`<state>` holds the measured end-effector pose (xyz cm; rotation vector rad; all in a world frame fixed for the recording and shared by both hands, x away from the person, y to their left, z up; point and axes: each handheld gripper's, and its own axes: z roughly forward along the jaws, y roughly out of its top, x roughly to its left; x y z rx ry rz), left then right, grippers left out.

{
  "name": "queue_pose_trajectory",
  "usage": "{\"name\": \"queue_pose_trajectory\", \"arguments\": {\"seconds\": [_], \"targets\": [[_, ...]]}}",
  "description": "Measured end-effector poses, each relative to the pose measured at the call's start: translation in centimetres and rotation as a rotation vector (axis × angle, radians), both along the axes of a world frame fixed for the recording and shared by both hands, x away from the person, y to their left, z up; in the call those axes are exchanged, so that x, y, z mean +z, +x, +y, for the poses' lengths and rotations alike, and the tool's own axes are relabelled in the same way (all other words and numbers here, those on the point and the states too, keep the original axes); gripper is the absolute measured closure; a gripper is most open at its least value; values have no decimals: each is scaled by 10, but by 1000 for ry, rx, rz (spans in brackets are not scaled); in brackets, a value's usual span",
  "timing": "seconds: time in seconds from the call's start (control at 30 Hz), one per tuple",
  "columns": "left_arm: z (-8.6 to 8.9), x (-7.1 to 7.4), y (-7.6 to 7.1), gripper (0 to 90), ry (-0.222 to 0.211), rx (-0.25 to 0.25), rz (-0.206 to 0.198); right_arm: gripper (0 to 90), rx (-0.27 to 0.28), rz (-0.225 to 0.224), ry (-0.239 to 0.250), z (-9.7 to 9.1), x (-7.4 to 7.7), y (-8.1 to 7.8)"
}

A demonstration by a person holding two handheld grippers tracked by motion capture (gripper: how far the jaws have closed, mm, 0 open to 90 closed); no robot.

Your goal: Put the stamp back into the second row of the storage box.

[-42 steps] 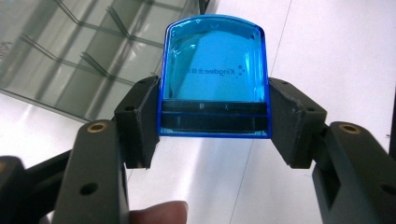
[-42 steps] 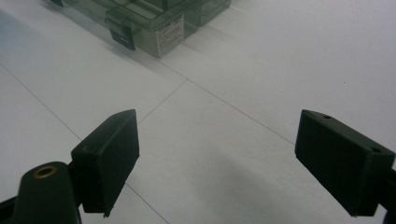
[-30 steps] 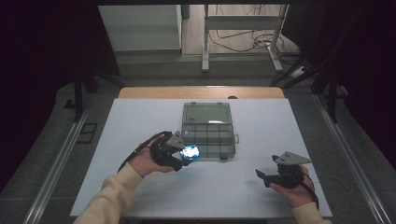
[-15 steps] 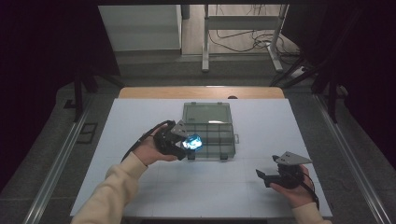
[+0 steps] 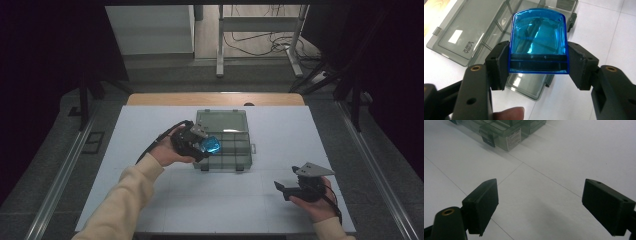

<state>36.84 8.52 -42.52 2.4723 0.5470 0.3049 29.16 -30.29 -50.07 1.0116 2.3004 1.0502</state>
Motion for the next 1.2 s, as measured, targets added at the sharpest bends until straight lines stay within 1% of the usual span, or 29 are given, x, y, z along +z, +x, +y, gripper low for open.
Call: {"name": "queue_pose_trajectory", "arguments": {"seconds": [0.07,0.1,0.17,0.23,0.37,0.57,0.63,0.77,0.9,1.1,1.2], "targets": [[-1,-1,3,404,2,-8,1,140,0,0,0,0,0,0],[-1,-2,4,403,-3,-19,3,140,1,0,0,0,0,0],[-1,-5,7,403,-18,-33,19,140,1,0,-1,0,0,0],[-3,-8,9,403,-3,-26,22,140,0,1,-1,0,0,0],[-6,-16,13,403,28,-37,27,140,1,0,-3,0,0,0],[-12,-27,18,403,59,-54,47,140,2,-1,-3,-1,0,0],[-15,-31,19,403,79,-58,45,140,2,-1,-3,-1,0,0],[-18,-39,22,403,105,-69,42,140,1,1,-4,-1,0,0],[-20,-42,22,403,119,-80,35,140,0,2,-4,-2,0,0],[-22,-45,22,402,127,-85,28,140,0,2,-6,-2,-1,0],[-23,-47,23,401,139,-81,21,140,0,3,-6,-2,-1,0]]}}
